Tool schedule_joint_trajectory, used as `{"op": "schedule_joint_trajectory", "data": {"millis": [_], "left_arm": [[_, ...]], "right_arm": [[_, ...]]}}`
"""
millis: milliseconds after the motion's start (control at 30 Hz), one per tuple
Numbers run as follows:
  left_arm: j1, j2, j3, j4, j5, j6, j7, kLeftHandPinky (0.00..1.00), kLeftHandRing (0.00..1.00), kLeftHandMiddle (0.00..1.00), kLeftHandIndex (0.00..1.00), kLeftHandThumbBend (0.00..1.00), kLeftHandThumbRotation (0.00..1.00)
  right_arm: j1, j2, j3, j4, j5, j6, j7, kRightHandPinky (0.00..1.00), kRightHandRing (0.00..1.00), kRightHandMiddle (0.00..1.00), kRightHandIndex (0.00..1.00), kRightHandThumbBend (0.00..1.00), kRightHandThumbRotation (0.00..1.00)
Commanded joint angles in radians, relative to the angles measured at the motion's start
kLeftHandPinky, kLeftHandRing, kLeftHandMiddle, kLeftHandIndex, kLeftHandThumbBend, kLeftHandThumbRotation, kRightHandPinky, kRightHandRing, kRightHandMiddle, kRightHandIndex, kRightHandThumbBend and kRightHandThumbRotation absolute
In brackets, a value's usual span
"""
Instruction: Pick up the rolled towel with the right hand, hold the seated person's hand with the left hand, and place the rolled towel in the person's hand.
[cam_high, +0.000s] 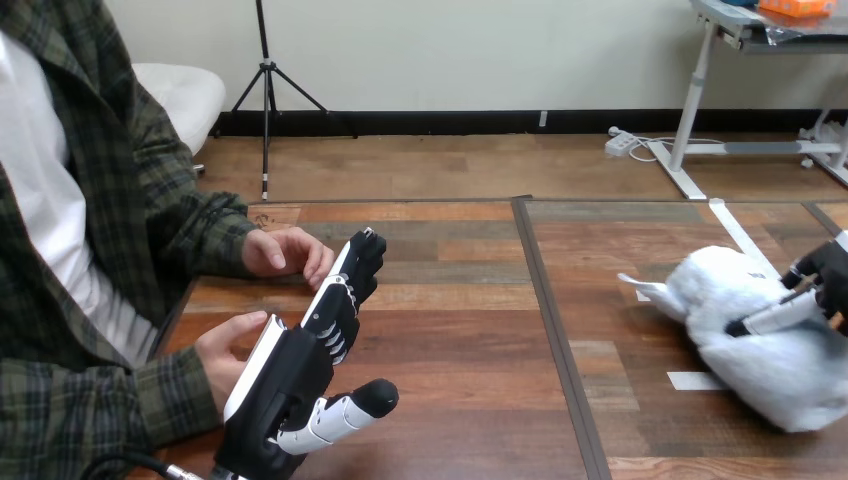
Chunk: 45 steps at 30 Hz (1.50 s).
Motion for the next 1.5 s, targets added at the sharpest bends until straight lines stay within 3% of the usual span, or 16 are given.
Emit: {"op": "schedule_joint_trajectory", "data": {"millis": [0, 433, 633, 1000, 1333, 1467], "left_arm": [[-0.043, 0.004, -0.008, -0.051, -0.01, -0.003, -0.002, 1.0, 1.0, 1.0, 1.0, 1.0, 0.66], [-0.035, 0.008, -0.006, -0.064, -0.003, 0.005, 0.005, 1.0, 1.0, 1.0, 1.0, 1.0, 0.67], [-0.033, 0.008, -0.007, -0.07, -0.008, 0.008, 0.002, 1.0, 1.0, 1.0, 1.0, 1.0, 0.68], [-0.032, 0.01, -0.008, -0.07, -0.009, 0.008, -0.002, 1.0, 1.0, 1.0, 1.0, 1.0, 0.67], [-0.023, 0.015, -0.013, -0.08, -0.021, 0.024, -0.013, 1.0, 1.0, 1.0, 1.0, 1.0, 0.66], [-0.02, 0.016, -0.011, -0.083, -0.016, 0.026, -0.011, 1.0, 1.0, 1.0, 1.0, 1.0, 0.65]], "right_arm": [[-0.022, -0.011, -0.044, -0.014, 0.049, -0.036, 0.006, 0.05, 0.11, 0.18, 0.21, 0.7, 0.0], [-0.027, -0.004, -0.136, -0.038, 0.171, -0.085, 0.014, 0.01, 0.06, 0.13, 0.14, 0.68, 0.0], [-0.019, -0.003, -0.219, -0.056, 0.278, -0.137, 0.066, 0.02, 0.06, 0.12, 0.13, 0.66, 0.0], [-0.009, 0.007, -0.343, -0.097, 0.437, -0.167, 0.124, 0.03, 0.07, 0.12, 0.12, 0.66, 0.0], [0.024, 0.01, -0.397, -0.157, 0.517, -0.197, 0.157, 0.03, 0.06, 0.11, 0.1, 0.63, 0.0], [0.048, 0.018, -0.441, -0.189, 0.575, -0.217, 0.203, 0.02, 0.06, 0.11, 0.1, 0.6, 0.0]]}}
